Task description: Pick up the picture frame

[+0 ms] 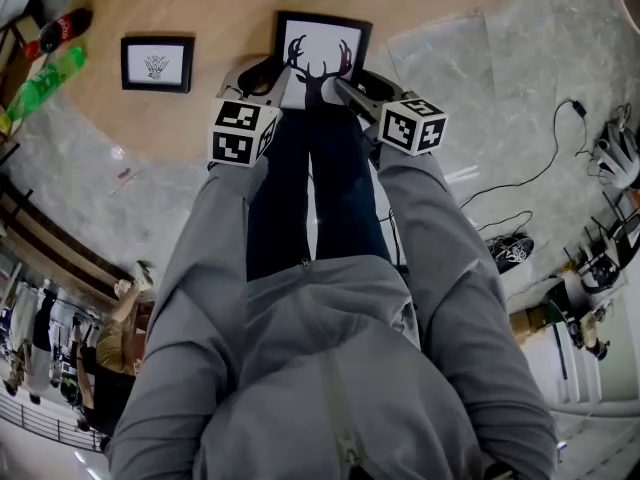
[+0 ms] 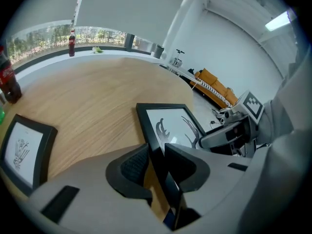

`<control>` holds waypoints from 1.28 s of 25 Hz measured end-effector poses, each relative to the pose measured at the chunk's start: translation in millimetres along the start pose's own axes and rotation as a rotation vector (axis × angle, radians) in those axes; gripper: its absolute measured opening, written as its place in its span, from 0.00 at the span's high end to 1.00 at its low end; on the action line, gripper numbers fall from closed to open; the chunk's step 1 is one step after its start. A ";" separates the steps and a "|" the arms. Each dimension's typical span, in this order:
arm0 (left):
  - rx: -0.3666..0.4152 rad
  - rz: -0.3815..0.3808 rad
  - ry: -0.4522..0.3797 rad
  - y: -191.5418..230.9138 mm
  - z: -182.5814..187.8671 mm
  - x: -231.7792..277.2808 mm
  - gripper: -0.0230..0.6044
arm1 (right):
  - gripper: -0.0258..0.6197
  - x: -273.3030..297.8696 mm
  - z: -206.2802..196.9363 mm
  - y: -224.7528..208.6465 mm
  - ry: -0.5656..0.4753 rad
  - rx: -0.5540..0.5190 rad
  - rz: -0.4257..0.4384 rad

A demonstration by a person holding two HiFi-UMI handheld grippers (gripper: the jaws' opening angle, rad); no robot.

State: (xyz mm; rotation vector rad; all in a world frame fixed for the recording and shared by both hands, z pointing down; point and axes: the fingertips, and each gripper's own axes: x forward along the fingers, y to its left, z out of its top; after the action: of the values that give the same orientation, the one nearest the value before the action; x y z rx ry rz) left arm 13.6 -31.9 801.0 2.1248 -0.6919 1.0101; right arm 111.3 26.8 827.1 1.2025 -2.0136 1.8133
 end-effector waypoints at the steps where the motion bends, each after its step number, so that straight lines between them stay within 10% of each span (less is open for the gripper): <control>1: -0.007 0.003 -0.002 -0.2 -0.1 0.4 0.78 | 0.64 1.2 -0.2 -0.6 0.007 0.010 0.022; 18: -0.043 -0.044 0.007 -17.4 -2.2 3.6 0.79 | 0.78 -7.3 -3.8 35.3 -0.016 0.170 0.259; 32: -0.161 -0.012 0.037 -3.6 6.1 -43.2 0.79 | 0.90 -15.9 9.0 103.7 0.052 0.095 0.151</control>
State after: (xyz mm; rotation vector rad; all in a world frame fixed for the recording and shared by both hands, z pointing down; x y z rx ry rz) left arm -5.2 -26.8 761.8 1.9649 -0.7174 0.9523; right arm 57.2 18.7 737.1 1.0409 -2.0613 2.0097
